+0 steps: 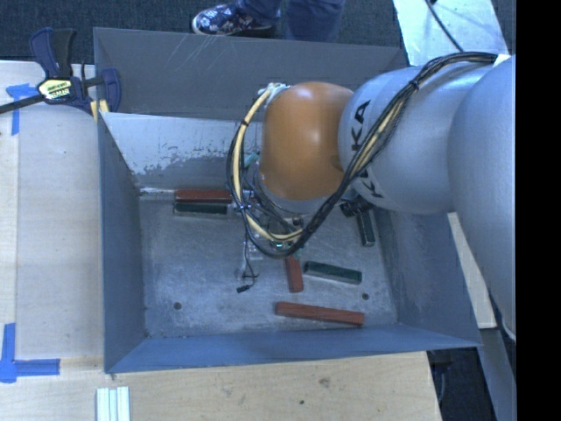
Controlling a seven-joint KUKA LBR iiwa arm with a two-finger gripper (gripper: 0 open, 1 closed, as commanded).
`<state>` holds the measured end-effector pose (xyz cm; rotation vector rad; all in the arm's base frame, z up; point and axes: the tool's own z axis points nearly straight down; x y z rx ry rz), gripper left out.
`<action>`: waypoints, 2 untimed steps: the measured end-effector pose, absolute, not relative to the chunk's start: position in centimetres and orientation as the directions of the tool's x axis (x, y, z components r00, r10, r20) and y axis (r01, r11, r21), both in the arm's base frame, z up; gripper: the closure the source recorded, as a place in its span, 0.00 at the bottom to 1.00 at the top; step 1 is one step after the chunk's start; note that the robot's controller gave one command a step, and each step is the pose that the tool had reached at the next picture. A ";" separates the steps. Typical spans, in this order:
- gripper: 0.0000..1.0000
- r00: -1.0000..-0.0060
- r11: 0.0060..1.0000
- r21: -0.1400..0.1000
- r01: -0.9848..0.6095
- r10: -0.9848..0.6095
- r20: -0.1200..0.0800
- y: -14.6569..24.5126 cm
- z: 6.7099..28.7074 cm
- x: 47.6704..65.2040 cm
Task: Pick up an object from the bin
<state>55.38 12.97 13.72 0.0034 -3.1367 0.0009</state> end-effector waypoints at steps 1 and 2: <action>0.00 -1.000 1.000 0.001 0.000 0.000 -0.003 12.9 14.1 55.6; 0.00 -0.997 0.997 0.001 -0.072 -0.071 -0.012 14.8 8.7 61.5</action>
Offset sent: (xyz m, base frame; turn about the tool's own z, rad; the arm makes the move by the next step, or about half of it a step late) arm 0.0685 0.0219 -0.0672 -0.0827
